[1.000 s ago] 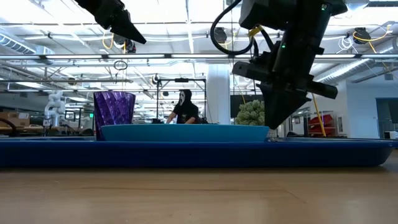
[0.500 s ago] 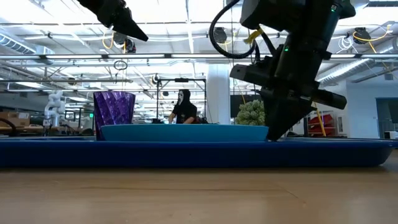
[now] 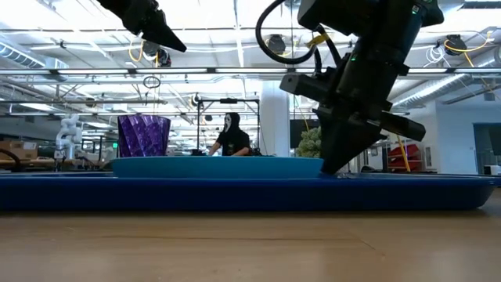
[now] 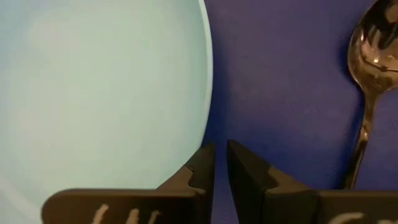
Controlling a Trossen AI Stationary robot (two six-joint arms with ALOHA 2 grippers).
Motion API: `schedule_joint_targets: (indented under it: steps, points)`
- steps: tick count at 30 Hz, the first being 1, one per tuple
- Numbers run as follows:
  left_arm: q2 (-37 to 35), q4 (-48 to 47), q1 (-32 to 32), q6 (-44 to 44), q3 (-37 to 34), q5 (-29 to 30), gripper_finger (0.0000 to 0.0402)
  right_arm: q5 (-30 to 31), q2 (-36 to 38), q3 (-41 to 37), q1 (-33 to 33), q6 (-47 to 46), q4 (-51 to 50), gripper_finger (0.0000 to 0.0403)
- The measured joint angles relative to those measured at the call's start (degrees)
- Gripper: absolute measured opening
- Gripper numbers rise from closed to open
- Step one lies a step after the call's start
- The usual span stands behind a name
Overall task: Pick and place plate/cup/fork/spoon on tray
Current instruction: Adjust the light blue plate on the dark blue tray
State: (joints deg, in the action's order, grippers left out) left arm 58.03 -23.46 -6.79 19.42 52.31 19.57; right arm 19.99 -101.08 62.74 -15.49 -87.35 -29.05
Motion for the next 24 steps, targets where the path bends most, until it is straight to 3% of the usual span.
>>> schedule_joint_targets:
  steps: [24]
  points:
    - [-5.7,-3.8,0.0,-1.6,0.0,0.0,0.0044,0.9,0.0,0.0,0.0,3.3,3.2,0.0036]
